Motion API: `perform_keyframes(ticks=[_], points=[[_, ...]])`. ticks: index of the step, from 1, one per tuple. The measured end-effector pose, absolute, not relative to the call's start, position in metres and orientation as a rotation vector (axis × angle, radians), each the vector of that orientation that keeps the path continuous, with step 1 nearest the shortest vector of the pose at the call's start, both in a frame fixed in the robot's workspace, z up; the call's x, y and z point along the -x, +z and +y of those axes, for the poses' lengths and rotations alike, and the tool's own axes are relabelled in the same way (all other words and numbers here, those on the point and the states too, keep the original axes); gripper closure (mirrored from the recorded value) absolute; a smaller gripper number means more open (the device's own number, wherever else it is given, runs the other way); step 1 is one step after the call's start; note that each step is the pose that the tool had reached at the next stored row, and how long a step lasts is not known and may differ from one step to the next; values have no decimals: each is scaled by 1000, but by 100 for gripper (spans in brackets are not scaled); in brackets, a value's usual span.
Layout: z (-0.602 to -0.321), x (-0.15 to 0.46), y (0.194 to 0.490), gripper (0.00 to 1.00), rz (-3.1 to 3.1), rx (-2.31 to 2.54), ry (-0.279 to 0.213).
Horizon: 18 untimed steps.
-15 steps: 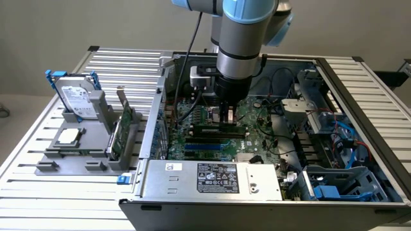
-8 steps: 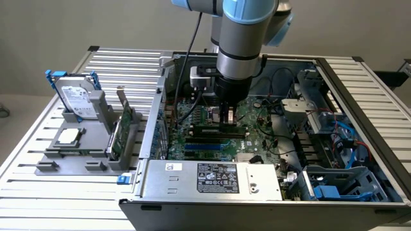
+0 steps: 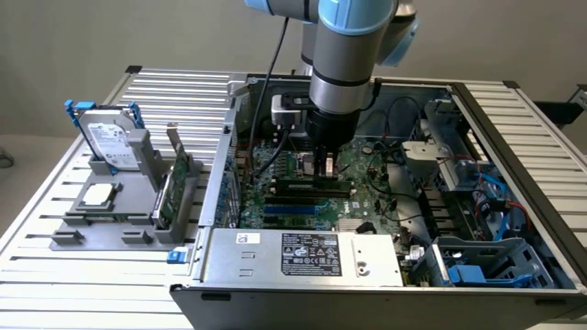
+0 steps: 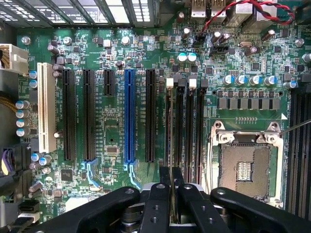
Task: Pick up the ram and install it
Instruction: 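Insert the ram into the slot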
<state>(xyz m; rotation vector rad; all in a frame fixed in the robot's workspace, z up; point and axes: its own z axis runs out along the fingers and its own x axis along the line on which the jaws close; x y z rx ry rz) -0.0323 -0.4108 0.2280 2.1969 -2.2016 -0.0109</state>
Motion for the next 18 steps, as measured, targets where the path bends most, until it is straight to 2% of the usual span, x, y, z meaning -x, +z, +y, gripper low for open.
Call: perform_keyframes(ticks=[18], points=[[-412,32,226,87,-2204,-2198,-14]])
